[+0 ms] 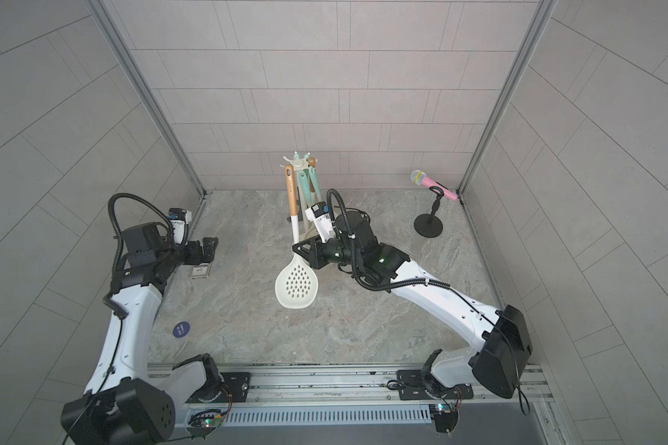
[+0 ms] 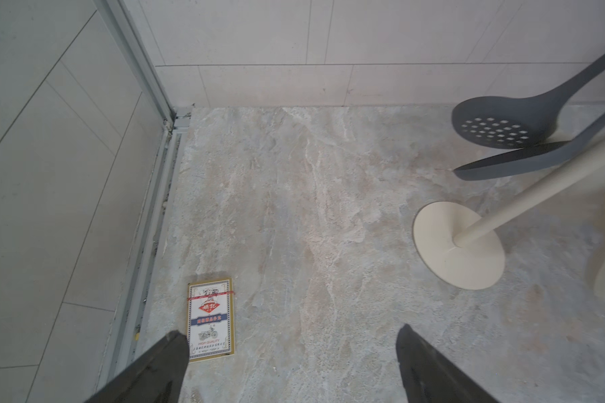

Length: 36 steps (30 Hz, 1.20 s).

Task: Hang the skimmer on the kitchen utensil rack
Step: Hang the skimmer on the rack.

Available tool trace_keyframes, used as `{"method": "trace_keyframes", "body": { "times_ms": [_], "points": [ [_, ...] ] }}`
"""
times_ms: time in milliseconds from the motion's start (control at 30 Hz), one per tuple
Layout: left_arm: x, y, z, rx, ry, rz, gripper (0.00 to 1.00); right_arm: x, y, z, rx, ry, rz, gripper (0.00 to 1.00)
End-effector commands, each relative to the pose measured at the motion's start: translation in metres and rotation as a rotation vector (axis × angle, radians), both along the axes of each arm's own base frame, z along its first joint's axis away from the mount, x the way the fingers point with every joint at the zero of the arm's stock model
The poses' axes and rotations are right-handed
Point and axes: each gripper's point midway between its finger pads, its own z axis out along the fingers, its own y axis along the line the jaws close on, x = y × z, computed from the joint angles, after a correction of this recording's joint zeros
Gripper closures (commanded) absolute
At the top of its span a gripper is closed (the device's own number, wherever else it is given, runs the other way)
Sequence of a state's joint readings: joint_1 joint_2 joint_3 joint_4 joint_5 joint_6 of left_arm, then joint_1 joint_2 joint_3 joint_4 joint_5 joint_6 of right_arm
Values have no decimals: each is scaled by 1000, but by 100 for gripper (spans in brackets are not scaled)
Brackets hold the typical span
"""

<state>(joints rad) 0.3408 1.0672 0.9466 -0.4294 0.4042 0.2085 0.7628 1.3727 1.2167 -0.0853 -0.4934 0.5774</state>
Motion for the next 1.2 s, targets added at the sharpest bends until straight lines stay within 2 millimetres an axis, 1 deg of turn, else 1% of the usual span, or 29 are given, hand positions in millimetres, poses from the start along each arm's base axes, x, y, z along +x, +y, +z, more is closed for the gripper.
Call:
{"method": "trace_keyframes", "body": {
  "times_ms": [0, 67, 167, 300, 433, 667, 800, 867, 1167],
  "points": [
    [7, 18, -8, 68, 13, 92, 0, 5, 8, 11, 50, -15, 11, 100],
    [9, 20, -13, 113, 18, 121, 0, 6, 12, 9, 55, -3, 16, 100],
    [10, 15, -21, 171, 31, 106, 0, 11, 15, 3, 52, 10, 7, 100],
    [9, 7, -27, 170, 31, 82, 0, 17, 18, -3, 39, 14, -4, 100],
    [9, 5, -31, 162, 45, 74, 0, 22, 20, -9, 20, 16, -13, 100],
    [8, 2, -36, 146, 62, 63, 0, 23, 24, -3, 34, 3, 0, 100],
    [9, 1, -38, 141, 69, 57, 0, 19, 27, 10, 52, -45, 13, 100],
    [9, 1, -38, 141, 69, 57, 0, 20, 26, 12, 46, -49, 2, 100],
    [8, -1, -37, 141, 82, 43, 0, 33, 23, 2, 23, -22, -53, 100]
  ]
}}
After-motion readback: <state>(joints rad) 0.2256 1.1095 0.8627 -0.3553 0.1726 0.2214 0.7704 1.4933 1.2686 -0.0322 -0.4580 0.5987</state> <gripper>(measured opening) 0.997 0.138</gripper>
